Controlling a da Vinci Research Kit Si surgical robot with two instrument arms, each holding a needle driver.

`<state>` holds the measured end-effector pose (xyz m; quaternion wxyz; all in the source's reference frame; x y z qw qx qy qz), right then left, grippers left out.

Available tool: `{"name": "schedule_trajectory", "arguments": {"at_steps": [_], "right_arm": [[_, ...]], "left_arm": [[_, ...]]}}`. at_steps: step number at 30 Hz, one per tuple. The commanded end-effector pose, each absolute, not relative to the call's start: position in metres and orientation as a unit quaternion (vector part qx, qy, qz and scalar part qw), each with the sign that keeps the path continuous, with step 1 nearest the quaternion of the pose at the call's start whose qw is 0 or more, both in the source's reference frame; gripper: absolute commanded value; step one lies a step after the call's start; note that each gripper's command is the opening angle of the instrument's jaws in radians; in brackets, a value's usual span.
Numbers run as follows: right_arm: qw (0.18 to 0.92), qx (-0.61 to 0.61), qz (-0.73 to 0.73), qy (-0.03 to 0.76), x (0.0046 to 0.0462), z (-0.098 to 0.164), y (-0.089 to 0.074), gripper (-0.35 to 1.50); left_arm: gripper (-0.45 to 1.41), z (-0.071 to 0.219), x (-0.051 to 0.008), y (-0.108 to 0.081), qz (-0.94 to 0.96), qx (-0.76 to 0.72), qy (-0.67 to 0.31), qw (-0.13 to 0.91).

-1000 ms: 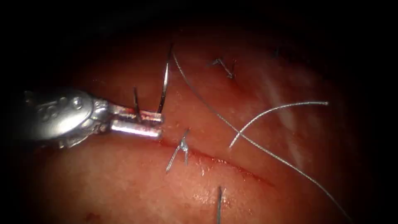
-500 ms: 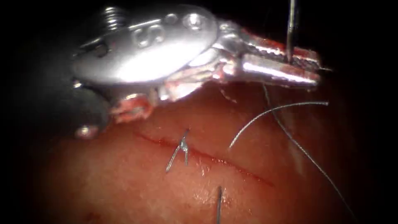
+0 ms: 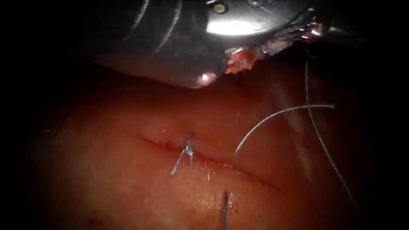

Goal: Wound Closure

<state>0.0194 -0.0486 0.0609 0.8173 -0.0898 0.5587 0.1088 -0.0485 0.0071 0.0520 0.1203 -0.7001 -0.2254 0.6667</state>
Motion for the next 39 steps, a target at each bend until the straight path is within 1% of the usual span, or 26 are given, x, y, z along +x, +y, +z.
{"name": "schedule_trajectory", "arguments": {"at_steps": [1,9,13,15,29,34,35,36,37,39], "right_arm": [[0.818,-0.088,0.108,0.558,0.0202,0.061,-0.049,1.47],[0.819,-0.09,0.108,0.556,0.0206,0.062,-0.049,1.47],[0.82,-0.091,0.106,0.555,0.0208,0.062,-0.049,1.47],[0.821,-0.091,0.107,0.554,0.0217,0.062,-0.049,1.47],[0.82,-0.087,0.104,0.556,0.0223,0.062,-0.049,1.47],[0.819,-0.087,0.104,0.557,0.0227,0.062,-0.049,1.47],[0.819,-0.087,0.104,0.557,0.0227,0.062,-0.05,1.47],[0.819,-0.087,0.103,0.558,0.0227,0.062,-0.05,1.47],[0.819,-0.087,0.103,0.558,0.0228,0.062,-0.05,1.47],[0.819,-0.087,0.103,0.558,0.0228,0.062,-0.05,1.47]], "left_arm": [[-0.45,0.053,-0.0493,0.008,0.67,-0.697,-0.226,0.12],[-0.45,0.063,-0.0522,0.009,0.696,-0.671,-0.229,0.114],[-0.45,0.067,-0.0526,0.009,0.703,-0.663,-0.231,0.113],[-0.45,0.072,-0.0479,0.009,0.717,-0.643,-0.239,0.122],[-0.45,0.073,-0.0363,0.002,0.741,-0.609,-0.254,0.122],[-0.45,0.074,-0.033,0.001,0.79,-0.553,-0.239,0.117],[-0.32,0.075,-0.0327,0.001,0.799,-0.54,-0.235,0.117],[0.12,0.075,-0.0324,0.001,0.807,-0.529,-0.233,0.122],[0.31,0.075,-0.0321,0.001,0.815,-0.516,-0.23,0.128],[0.44,0.075,-0.0318,0.001,0.825,-0.501,-0.22,0.141]]}}
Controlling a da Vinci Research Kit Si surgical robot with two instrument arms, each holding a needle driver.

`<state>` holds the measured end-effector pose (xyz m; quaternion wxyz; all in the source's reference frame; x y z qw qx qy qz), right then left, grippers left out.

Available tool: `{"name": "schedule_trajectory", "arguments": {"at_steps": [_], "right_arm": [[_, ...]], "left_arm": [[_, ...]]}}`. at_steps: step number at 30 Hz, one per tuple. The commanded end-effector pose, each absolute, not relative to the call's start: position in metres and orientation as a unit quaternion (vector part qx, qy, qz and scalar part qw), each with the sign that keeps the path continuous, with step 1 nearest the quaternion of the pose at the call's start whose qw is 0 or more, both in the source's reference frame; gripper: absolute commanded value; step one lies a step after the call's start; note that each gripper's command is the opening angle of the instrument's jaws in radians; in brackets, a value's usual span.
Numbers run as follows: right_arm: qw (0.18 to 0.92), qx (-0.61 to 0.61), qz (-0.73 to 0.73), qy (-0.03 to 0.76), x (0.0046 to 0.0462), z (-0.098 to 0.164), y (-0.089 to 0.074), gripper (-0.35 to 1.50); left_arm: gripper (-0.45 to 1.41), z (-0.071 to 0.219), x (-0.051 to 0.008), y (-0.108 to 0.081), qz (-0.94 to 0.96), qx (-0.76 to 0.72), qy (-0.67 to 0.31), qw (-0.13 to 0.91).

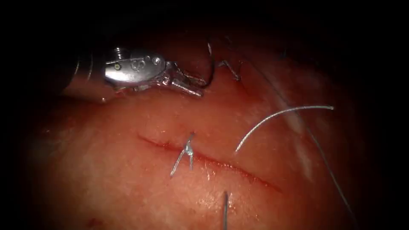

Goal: Wound Closure

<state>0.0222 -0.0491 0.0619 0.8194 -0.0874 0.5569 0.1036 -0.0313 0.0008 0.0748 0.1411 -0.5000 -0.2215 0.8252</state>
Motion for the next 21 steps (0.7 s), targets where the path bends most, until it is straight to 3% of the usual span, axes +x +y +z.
{"name": "schedule_trajectory", "arguments": {"at_steps": [1,2,4,8,15,21], "right_arm": [[0.82,-0.086,0.102,0.557,0.0228,0.0622,-0.0495,1.47],[0.82,-0.086,0.102,0.557,0.0228,0.0622,-0.0495,1.47],[0.819,-0.085,0.102,0.557,0.0227,0.0621,-0.0496,1.47],[0.819,-0.082,0.103,0.559,0.0221,0.0618,-0.0497,1.47],[0.82,-0.071,0.106,0.559,0.0201,0.0605,-0.048,1.47],[0.816,-0.068,0.123,0.56,0.0171,0.0592,-0.0446,1.45]], "left_arm": [[0.41,0.0756,-0.0317,0.0014,0.83,-0.493,-0.21,0.151],[0.41,0.0757,-0.0316,0.0017,0.834,-0.487,-0.202,0.159],[0.74,0.0757,-0.0311,0.002,0.841,-0.474,-0.197,0.17],[1.06,0.0748,-0.029,0.0026,0.847,-0.458,-0.192,0.19],[0.99,0.071,-0.025,0.0033,0.844,-0.464,-0.18,0.198],[0.98,0.0671,-0.026,-0.0003,0.844,-0.492,-0.161,0.143]]}}
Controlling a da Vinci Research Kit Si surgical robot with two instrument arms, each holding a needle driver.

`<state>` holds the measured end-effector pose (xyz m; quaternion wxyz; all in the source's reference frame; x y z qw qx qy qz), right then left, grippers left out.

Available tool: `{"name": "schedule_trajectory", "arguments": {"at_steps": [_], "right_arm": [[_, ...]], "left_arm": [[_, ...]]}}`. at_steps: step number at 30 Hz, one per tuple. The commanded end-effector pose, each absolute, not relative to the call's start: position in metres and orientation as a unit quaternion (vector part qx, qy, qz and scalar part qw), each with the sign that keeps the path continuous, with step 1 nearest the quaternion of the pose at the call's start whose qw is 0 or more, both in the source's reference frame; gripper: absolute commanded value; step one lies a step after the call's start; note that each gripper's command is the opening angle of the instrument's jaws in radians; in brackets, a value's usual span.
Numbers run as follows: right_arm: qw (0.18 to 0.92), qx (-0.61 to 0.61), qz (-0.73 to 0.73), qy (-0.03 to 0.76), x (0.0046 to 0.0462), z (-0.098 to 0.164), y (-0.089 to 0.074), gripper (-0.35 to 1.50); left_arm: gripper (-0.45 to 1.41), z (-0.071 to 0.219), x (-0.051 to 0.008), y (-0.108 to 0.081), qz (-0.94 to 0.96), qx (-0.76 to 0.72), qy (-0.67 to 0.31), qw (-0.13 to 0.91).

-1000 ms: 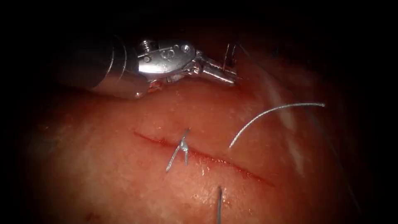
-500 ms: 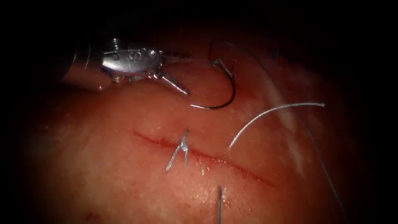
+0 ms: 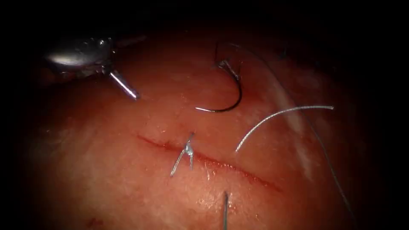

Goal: Wound Closure

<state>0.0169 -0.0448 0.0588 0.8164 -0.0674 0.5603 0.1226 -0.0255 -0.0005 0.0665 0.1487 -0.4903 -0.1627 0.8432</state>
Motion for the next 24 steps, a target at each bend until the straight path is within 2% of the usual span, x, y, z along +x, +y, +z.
{"name": "schedule_trajectory", "arguments": {"at_steps": [1,7,15,24], "right_arm": [[0.817,-0.066,0.125,0.558,0.0166,0.059,-0.044,1.45],[0.818,-0.063,0.137,0.555,0.0145,0.059,-0.041,1.45],[0.825,-0.073,0.146,0.542,0.014,0.063,-0.037,1.4],[0.829,-0.079,0.153,0.533,0.014,0.065,-0.035,1.36]], "left_arm": [[0.98,0.066,-0.0266,-0.001,0.842,-0.498,-0.161,0.13],[0.98,0.062,-0.0296,-0.008,0.835,-0.521,-0.156,0.084],[0.89,0.058,-0.0323,-0.012,0.831,-0.534,-0.14,0.062],[0.89,0.06,-0.0342,-0.015,0.836,-0.535,-0.118,0.036]]}}
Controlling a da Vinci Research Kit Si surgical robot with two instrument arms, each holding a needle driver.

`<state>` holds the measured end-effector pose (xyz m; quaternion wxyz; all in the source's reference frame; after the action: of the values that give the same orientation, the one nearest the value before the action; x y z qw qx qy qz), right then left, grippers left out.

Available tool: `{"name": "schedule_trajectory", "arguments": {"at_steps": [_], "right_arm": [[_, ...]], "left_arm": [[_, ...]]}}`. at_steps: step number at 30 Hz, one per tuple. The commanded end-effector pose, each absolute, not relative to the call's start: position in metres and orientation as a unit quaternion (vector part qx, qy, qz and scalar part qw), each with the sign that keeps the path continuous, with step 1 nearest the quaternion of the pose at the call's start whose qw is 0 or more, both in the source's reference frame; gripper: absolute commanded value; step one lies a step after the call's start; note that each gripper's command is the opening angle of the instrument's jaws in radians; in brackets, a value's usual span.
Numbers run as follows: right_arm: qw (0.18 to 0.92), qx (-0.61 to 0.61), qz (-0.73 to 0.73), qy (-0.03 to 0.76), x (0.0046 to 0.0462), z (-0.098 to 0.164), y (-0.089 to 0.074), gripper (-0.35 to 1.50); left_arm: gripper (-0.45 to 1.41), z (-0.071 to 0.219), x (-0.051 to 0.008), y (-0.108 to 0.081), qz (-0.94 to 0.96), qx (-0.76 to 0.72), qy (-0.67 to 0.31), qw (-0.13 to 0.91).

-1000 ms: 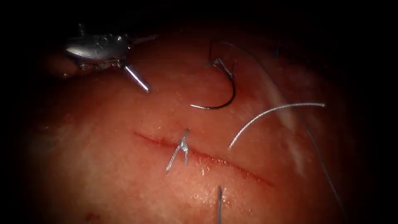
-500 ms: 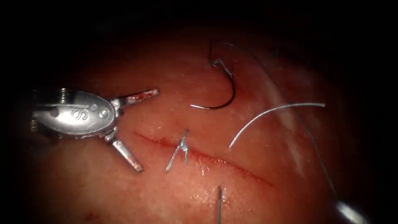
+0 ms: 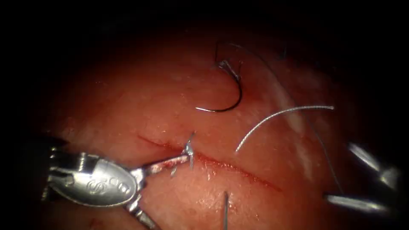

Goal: Wound Closure

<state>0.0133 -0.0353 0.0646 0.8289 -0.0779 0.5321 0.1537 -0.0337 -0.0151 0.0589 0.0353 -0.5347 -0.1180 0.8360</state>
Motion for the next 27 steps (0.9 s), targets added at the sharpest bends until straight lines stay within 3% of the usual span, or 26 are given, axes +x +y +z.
{"name": "schedule_trajectory", "arguments": {"at_steps": [1,27], "right_arm": [[0.829,-0.079,0.154,0.532,0.014,0.0652,-0.0353,1.36],[0.829,-0.087,0.152,0.532,0.0155,0.0653,-0.0373,1.36]], "left_arm": [[0.89,0.0597,-0.0345,-0.0156,0.836,-0.536,-0.116,0.032],[0.83,0.0586,-0.0411,-0.0199,0.824,-0.559,-0.05,-0.078]]}}
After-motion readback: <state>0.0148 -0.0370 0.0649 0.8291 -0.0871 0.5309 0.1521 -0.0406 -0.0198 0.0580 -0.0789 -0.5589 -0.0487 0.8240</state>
